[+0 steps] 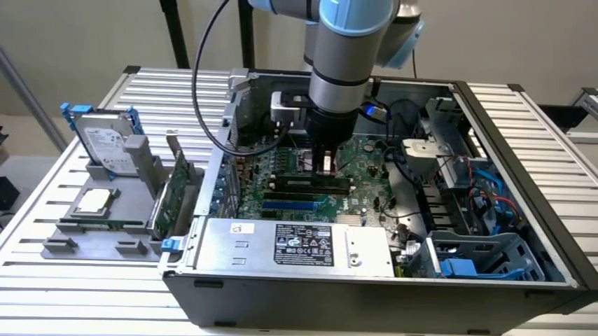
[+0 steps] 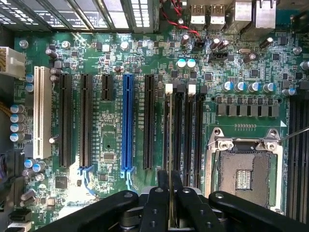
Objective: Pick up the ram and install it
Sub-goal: 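Insert the ram into the slot, then press down the ram until it locks into place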
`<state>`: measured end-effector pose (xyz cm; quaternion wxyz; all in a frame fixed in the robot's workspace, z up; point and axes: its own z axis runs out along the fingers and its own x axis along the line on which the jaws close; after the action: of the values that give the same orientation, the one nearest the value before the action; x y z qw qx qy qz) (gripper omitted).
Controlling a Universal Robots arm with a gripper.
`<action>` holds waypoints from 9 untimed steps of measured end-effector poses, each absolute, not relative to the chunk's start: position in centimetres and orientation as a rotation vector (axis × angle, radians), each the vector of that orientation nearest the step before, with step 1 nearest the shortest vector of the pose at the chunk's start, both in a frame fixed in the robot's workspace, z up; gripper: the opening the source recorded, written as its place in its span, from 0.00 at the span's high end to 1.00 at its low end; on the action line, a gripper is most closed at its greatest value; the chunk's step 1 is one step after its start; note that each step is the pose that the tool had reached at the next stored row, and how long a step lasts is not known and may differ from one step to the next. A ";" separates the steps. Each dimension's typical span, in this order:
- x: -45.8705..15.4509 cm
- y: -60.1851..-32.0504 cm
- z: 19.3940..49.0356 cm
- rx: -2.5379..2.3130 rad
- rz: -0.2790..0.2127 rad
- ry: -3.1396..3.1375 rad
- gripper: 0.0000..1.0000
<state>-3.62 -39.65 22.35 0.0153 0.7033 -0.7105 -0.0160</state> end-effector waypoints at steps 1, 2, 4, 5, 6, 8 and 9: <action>-3.6 -39.6 22.3 2.188 -0.050 -2.211 1.00; -3.6 -39.6 22.3 2.189 -0.050 -2.210 1.00; -3.6 -39.6 22.2 2.189 -0.050 -2.210 1.00; -3.6 -39.6 22.1 2.189 -0.050 -2.210 1.00; -3.6 -39.6 22.1 2.190 -0.050 -2.209 1.00; -3.6 -39.6 22.0 2.190 -0.051 -2.209 0.00; -3.7 -39.6 22.0 2.190 -0.050 -2.208 0.00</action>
<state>-3.65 -39.57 21.96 0.0154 0.7040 -0.7098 -0.0161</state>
